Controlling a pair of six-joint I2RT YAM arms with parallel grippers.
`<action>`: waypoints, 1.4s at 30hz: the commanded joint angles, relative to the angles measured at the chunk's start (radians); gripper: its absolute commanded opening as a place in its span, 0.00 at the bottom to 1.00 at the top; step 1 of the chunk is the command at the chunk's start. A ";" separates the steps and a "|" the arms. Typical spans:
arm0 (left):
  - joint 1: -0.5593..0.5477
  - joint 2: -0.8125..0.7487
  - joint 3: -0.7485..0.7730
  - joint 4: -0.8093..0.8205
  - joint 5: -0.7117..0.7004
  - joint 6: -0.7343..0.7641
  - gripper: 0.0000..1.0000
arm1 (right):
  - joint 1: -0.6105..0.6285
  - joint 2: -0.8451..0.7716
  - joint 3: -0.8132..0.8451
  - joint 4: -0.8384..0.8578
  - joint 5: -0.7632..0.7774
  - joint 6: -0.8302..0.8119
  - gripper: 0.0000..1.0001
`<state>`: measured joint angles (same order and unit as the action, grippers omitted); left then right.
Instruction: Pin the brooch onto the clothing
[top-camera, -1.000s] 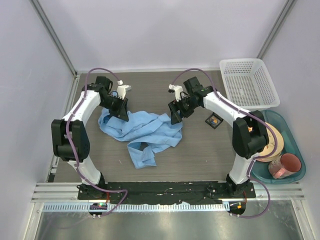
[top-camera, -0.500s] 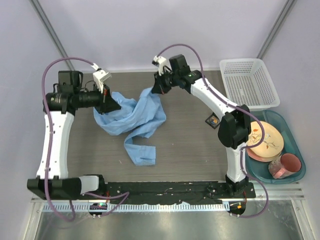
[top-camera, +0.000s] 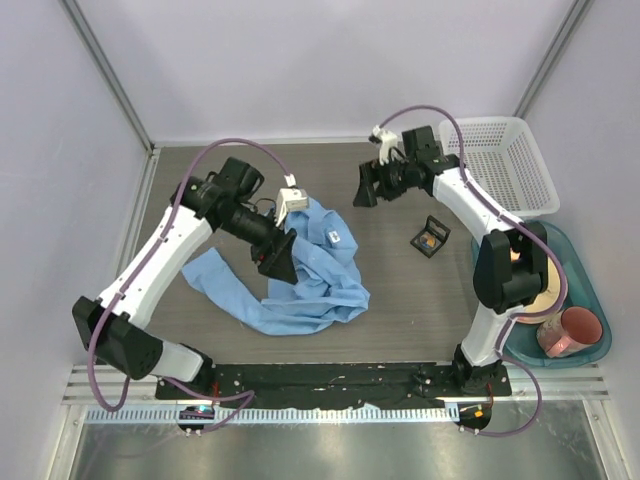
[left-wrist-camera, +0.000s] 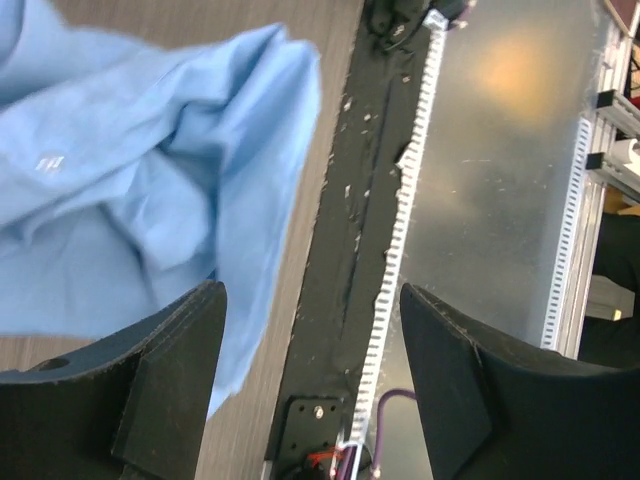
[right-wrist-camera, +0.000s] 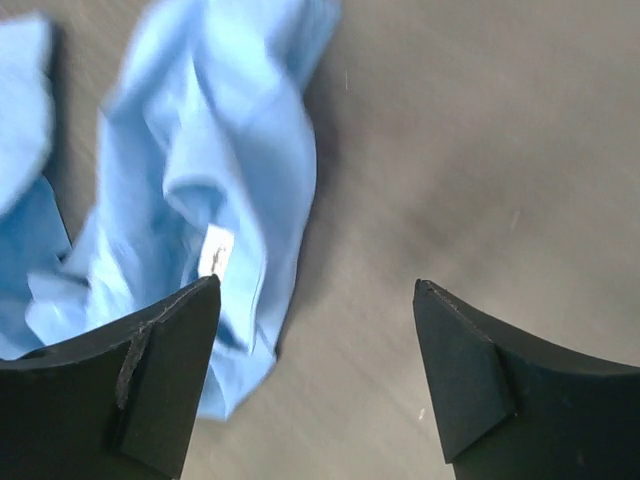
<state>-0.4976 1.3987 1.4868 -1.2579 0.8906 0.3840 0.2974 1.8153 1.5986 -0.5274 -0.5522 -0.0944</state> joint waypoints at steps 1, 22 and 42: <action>0.134 -0.021 0.038 -0.049 0.001 0.056 0.75 | -0.001 -0.115 -0.166 -0.095 -0.037 -0.025 0.84; 0.291 0.568 0.288 0.469 -0.259 0.116 0.67 | 0.023 -0.157 -0.601 0.202 -0.111 0.208 0.84; 0.202 0.893 0.515 0.538 -0.269 0.188 0.63 | 0.100 -0.027 -0.658 0.398 -0.144 0.415 0.64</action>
<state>-0.2821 2.2902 1.9594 -0.7547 0.6209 0.5800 0.3897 1.7470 0.9092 -0.1829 -0.7036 0.2646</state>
